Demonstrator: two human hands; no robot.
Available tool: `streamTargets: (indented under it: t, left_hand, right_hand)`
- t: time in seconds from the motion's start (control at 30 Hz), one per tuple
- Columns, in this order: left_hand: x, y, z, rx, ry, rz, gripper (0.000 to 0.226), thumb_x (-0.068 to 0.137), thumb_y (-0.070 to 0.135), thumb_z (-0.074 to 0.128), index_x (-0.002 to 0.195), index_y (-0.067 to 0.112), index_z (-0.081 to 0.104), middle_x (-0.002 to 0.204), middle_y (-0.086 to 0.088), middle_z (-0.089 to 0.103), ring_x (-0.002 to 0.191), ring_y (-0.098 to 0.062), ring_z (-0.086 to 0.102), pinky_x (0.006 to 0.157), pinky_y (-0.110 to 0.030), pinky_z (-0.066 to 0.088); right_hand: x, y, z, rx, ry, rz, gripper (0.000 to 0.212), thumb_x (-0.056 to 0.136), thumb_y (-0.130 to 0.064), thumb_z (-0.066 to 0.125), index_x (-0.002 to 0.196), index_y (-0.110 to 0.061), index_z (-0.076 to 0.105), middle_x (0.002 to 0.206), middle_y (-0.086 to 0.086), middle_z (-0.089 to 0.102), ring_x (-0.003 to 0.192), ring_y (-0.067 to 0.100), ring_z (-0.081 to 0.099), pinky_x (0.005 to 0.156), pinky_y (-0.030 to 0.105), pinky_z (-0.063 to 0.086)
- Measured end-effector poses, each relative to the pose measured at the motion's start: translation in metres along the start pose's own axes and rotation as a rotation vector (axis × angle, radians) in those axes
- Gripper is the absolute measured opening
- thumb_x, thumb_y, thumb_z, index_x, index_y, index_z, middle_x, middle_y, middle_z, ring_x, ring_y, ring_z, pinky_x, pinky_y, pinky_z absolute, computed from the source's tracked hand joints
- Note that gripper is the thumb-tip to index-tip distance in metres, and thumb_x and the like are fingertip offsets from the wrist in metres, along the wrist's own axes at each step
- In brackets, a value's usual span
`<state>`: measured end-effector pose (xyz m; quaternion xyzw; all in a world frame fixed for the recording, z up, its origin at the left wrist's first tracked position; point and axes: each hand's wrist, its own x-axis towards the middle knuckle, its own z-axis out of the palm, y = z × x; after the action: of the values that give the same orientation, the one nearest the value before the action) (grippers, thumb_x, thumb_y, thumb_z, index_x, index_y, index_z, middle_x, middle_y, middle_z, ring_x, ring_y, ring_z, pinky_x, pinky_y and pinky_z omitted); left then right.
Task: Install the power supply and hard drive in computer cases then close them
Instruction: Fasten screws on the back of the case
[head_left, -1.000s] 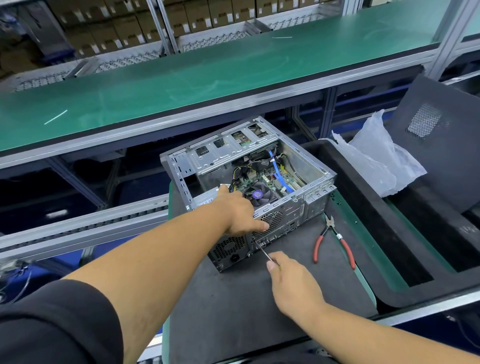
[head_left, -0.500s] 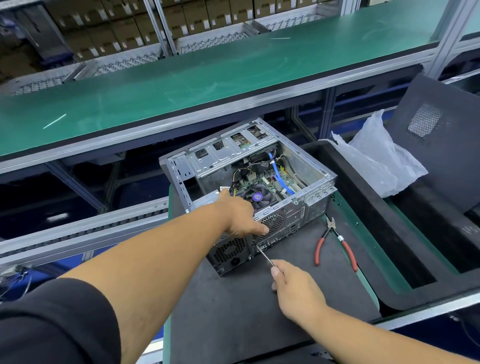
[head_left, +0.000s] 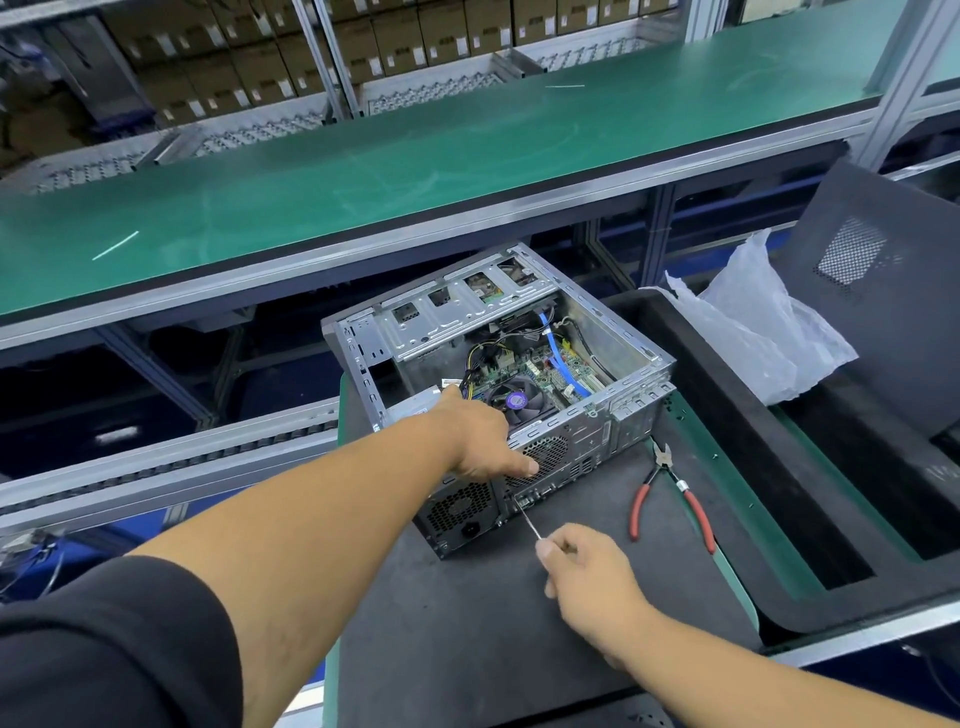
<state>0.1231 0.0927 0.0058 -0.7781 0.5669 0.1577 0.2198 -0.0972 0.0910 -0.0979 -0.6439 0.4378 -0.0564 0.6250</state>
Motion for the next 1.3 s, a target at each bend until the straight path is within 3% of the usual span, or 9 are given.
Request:
streamTargets:
  t: [0.07,0.13,0.3,0.5,0.67,0.87,1.07,1.23,1.3]
  left_hand:
    - [-0.001,0.001,-0.001,0.0,0.004,-0.005,0.076,0.089,0.084,0.029,0.071,0.017,0.057,0.075,0.001,0.059,0.072,-0.014,0.05,0.102,-0.055,0.024]
    - [-0.002,0.001,-0.002,-0.002,-0.005,-0.008,0.075,0.089,0.084,0.029,0.07,0.017,0.057,0.074,0.001,0.058,0.071,-0.013,0.049,0.1,-0.053,0.025]
    - [-0.002,0.001,-0.003,-0.014,-0.011,-0.007,0.074,0.089,0.085,0.031,0.07,0.018,0.055,0.073,0.003,0.055,0.07,-0.013,0.047,0.1,-0.052,0.027]
    - [-0.001,0.001,-0.002,-0.018,-0.026,-0.017,0.076,0.087,0.087,0.029,0.076,0.018,0.06,0.078,0.003,0.059,0.078,-0.017,0.054,0.102,-0.053,0.027]
    - [0.002,-0.001,0.001,-0.015,0.0,-0.013,0.074,0.087,0.087,0.03,0.074,0.019,0.058,0.075,0.004,0.058,0.071,-0.012,0.048,0.098,-0.051,0.029]
    - [0.004,-0.001,0.002,-0.032,-0.013,-0.027,0.073,0.085,0.087,0.032,0.073,0.02,0.058,0.076,0.004,0.059,0.071,-0.011,0.048,0.093,-0.05,0.029]
    - [0.008,-0.004,0.005,-0.047,-0.014,-0.035,0.073,0.081,0.09,0.031,0.07,0.022,0.053,0.073,0.005,0.056,0.068,-0.012,0.046,0.087,-0.046,0.027]
    - [0.008,-0.004,0.005,-0.041,-0.024,-0.034,0.074,0.081,0.09,0.031,0.072,0.021,0.055,0.075,0.006,0.057,0.069,-0.012,0.047,0.086,-0.045,0.026]
    - [0.009,-0.004,0.005,-0.045,-0.022,-0.034,0.074,0.081,0.09,0.032,0.073,0.02,0.056,0.076,0.005,0.058,0.069,-0.012,0.048,0.086,-0.046,0.026]
  right_hand:
    - [0.0,-0.009,-0.003,0.622,-0.251,0.419,0.025,0.105,-0.031,0.057,0.094,-0.011,0.066,0.061,0.003,0.055,0.041,0.009,0.033,0.038,0.019,0.027]
    - [-0.002,-0.011,-0.006,0.829,-0.326,0.541,0.027,0.105,-0.031,0.057,0.1,-0.006,0.069,0.064,0.005,0.055,0.041,0.009,0.033,0.035,0.018,0.026]
    - [0.0,0.001,-0.002,-0.426,0.036,-0.092,0.029,0.106,-0.035,0.039,0.098,-0.029,0.066,0.077,-0.006,0.074,0.07,0.014,0.063,0.066,0.031,0.05]
    - [0.005,-0.009,-0.005,0.562,-0.297,0.469,0.034,0.106,-0.043,0.049,0.099,-0.015,0.065,0.061,0.006,0.056,0.042,0.012,0.032,0.041,0.018,0.023]
    - [0.008,0.009,0.0,-0.207,0.077,-0.123,0.023,0.088,-0.032,0.074,0.082,-0.021,0.054,0.064,-0.001,0.063,0.05,0.017,0.05,0.049,0.026,0.038]
    - [0.003,0.0,-0.004,0.675,-0.292,0.357,0.017,0.102,-0.022,0.064,0.091,-0.009,0.062,0.074,0.012,0.068,0.046,0.012,0.047,0.036,0.019,0.033]
    - [-0.001,0.008,0.002,-0.39,0.088,-0.133,0.02,0.102,-0.039,0.049,0.089,-0.03,0.06,0.076,-0.016,0.073,0.063,0.008,0.064,0.058,0.03,0.047]
    - [0.003,-0.004,-0.005,0.589,-0.297,0.413,0.027,0.108,-0.032,0.049,0.102,-0.011,0.065,0.069,0.007,0.065,0.042,0.011,0.034,0.04,0.02,0.026]
    - [0.004,-0.001,-0.004,0.525,-0.277,0.355,0.03,0.107,-0.034,0.05,0.101,-0.01,0.066,0.072,0.01,0.068,0.041,0.013,0.038,0.039,0.02,0.028]
